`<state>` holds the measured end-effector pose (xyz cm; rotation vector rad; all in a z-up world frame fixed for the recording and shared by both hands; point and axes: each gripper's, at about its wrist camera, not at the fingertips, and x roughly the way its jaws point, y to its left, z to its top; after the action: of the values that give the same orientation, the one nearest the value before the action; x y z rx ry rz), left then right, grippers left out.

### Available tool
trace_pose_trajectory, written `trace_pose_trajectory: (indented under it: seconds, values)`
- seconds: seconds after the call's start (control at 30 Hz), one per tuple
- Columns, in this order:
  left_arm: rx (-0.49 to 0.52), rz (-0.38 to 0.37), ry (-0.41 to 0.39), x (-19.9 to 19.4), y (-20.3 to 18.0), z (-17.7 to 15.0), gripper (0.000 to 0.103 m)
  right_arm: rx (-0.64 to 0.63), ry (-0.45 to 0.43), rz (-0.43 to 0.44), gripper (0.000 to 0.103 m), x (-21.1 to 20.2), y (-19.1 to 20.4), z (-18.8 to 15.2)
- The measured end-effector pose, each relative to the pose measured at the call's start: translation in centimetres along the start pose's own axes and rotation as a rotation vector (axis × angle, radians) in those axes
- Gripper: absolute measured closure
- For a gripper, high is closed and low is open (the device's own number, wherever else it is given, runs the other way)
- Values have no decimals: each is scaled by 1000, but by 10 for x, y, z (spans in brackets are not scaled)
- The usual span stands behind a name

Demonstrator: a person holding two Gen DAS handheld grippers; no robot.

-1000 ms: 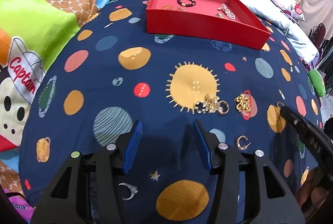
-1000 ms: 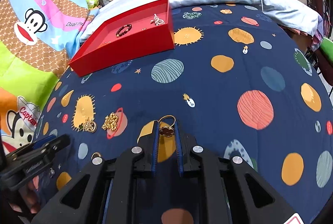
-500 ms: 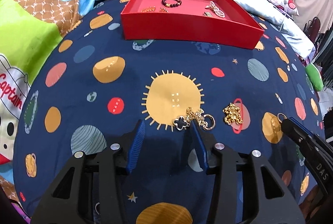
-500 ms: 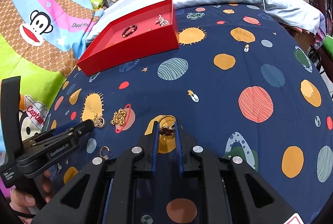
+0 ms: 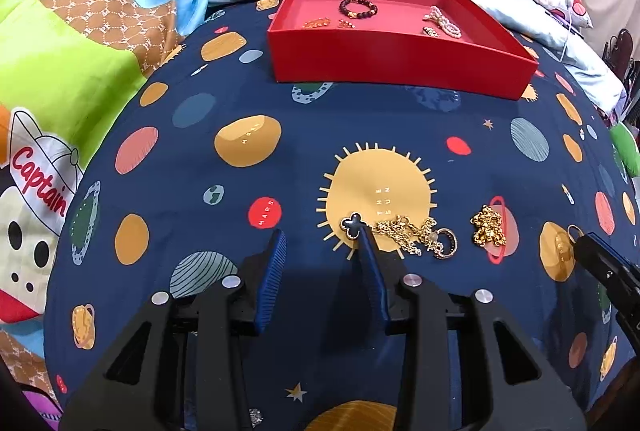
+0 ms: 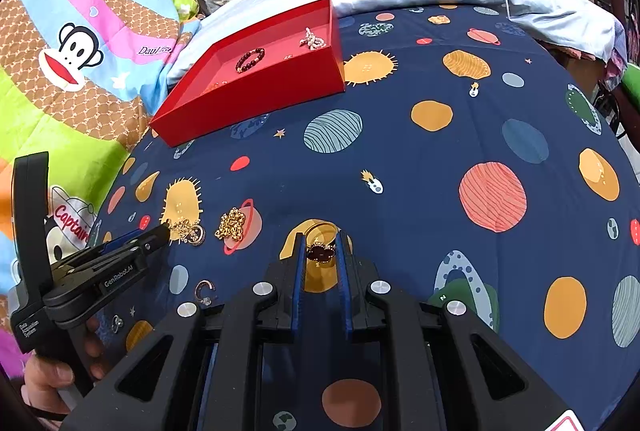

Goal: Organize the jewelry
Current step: 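Lower the left tool toward the black clover gold chain while the right holds the ring, then close the left tool on the black clover chain while the right holds the ring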

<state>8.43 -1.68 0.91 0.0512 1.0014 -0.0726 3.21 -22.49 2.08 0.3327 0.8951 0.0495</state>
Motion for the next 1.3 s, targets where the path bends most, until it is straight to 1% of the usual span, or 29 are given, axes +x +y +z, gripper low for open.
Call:
trace_pose_trajectory:
  seconds: [0.13,0.2,0.3,0.33,0.37,0.5,0.83,0.9,0.97,1.03,1.1,1.13,1.17,1.23,1.27,1.3]
  values:
    - [25,-1,-15,1,-6,-1,68,-3,1,0,90,0,1,-1]
    - [39,-9,-25,1,-9,-1,72,-4,2,-1,90,0,2,-1]
    - [55,-33,-34,1,-12,0,89,-5,2,0,90,0,2,-2]
    - [59,-41,-36,1,-12,1,100,-5,2,0,90,0,2,-2]
    - [55,-50,-34,1,-11,1,103,-5,1,1,90,0,3,-2]
    - [0,-111,-13,-1,-2,2,103,-9,-3,4,90,-1,5,-2]
    - [-61,-168,-6,-15,12,-1,103,-14,-5,13,90,-5,8,-1]
    - [-76,-195,0,-12,12,0,102,-15,-4,15,90,-5,9,-1]
    - [-85,-200,12,-8,9,2,88,-18,-3,16,90,-6,9,-2]
    - [-100,-208,19,-6,6,3,79,-18,-2,16,90,-6,9,-2]
    - [-102,-192,19,-3,1,5,70,-16,-2,15,90,-5,8,-2]
    - [-106,-169,18,0,-2,5,65,-16,-1,14,90,-4,7,-1]
    - [-110,-153,9,1,-3,6,65,-16,0,13,90,-4,7,-1]
    - [-97,-113,0,3,-10,8,66,-15,2,14,90,-4,6,-1]
    - [-78,-87,-3,3,-13,9,72,-15,2,14,90,-3,6,-1]
    - [-60,-72,-5,3,-15,8,80,-16,1,13,90,-3,6,-1]
